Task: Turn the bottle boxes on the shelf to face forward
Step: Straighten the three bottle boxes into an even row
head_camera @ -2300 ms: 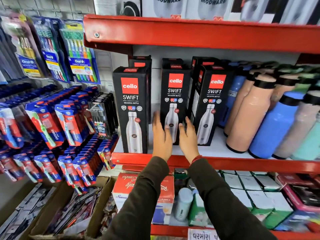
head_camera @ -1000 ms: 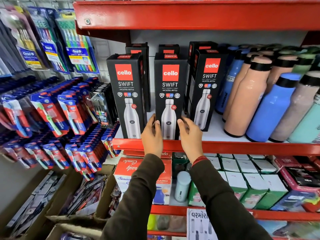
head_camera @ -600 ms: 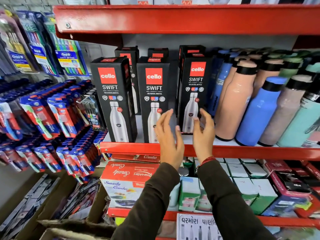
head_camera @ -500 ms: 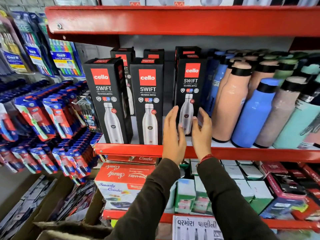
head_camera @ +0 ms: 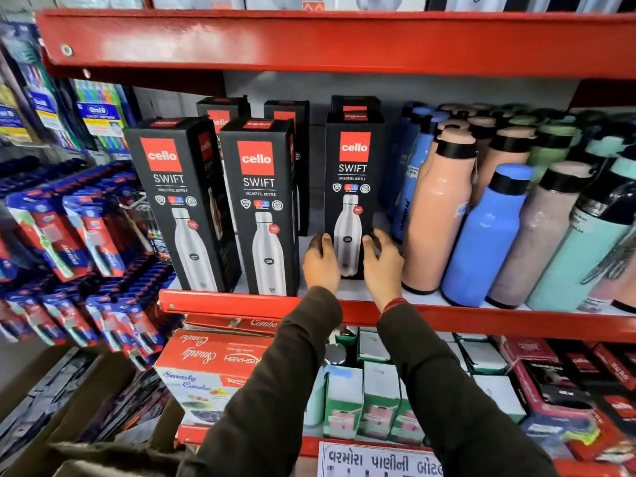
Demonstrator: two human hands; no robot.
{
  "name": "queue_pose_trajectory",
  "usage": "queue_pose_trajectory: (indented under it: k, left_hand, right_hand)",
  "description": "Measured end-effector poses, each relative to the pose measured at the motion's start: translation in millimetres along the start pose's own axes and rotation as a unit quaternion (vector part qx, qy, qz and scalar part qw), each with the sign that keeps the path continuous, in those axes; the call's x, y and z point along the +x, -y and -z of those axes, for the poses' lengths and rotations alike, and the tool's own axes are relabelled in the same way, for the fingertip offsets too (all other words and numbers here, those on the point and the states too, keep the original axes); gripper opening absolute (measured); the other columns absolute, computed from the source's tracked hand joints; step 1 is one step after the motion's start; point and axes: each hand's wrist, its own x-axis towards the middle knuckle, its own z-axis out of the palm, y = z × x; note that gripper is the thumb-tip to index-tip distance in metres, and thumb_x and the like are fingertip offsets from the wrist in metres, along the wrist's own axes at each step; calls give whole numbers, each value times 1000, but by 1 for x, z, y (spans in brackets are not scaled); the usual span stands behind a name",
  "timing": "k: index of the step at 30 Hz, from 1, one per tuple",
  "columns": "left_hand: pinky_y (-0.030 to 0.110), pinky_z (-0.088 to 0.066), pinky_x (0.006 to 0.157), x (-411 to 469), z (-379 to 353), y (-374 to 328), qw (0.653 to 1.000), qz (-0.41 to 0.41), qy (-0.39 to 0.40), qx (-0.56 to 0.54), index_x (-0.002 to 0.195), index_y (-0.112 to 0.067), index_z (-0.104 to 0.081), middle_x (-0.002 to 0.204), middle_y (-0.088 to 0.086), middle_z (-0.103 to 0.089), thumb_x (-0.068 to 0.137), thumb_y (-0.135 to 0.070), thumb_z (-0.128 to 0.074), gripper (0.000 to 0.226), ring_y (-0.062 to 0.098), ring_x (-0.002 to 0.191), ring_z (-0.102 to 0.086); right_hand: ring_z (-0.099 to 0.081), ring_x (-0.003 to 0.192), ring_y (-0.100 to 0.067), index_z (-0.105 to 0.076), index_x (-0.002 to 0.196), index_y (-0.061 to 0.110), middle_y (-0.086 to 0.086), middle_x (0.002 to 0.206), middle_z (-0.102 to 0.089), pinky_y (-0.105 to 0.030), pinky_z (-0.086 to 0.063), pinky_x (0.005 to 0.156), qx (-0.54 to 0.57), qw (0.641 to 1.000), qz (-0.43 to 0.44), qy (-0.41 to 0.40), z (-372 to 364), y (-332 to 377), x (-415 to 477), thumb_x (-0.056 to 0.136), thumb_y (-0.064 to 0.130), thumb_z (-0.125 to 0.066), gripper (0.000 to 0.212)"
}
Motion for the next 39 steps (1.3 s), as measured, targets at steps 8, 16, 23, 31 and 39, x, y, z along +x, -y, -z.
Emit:
queue_pose_trajectory:
  k: [8, 16, 23, 31, 39]
  left_hand:
    - [15, -36, 90, -14, 7, 4, 999, -30, -29, 17, 127, -5, -65, 127, 12, -70, 105, -24, -47, 34, 25, 121, -61]
    - [17, -39, 95, -49, 20, 10, 997, -52, -24, 43, 132, -11, -64, 129, 6, -69, 103, -32, -49, 38, 13, 115, -61]
    - [20, -37, 97, -67, 28, 8, 996, -69, -27, 59, 132, -11, -63, 131, 7, -68, 104, -34, -48, 39, 19, 122, -61]
    - [19, -37, 97, -68, 28, 5, 997, -60, -12, 54, 135, -8, -59, 134, 9, -65, 105, -29, -47, 39, 22, 127, -58]
    - [33, -27, 123, -82, 21, -76, 897, -437, -70, 2, 151, -22, -35, 152, -5, -39, 105, -17, -43, 47, 9, 146, -34]
  right_hand:
    - [-62, 113, -16, -60, 130, 11, -8, 127, -66, -12, -39, 91, 23, 999, 15, -29, 9, -2, -17, 98, 25, -55, 36]
    - [-60, 93, 0, -62, 128, 19, 12, 105, -63, 8, -36, 73, 36, 998, 32, -34, 28, -4, -50, 98, 30, -54, 33]
    - [-59, 100, -2, -61, 129, 22, 7, 116, -66, -10, -42, 86, 25, 999, 35, -17, 38, -2, -62, 97, 32, -54, 34]
    - [-59, 115, -13, -57, 133, 17, -5, 129, -64, -20, -40, 95, 12, 1000, 24, 7, 40, 5, -63, 99, 29, -51, 36]
    - [-54, 110, 1, -54, 133, 9, -7, 135, -58, -5, -43, 92, 127, 962, 212, -117, 126, 110, -45, 97, 9, -54, 37]
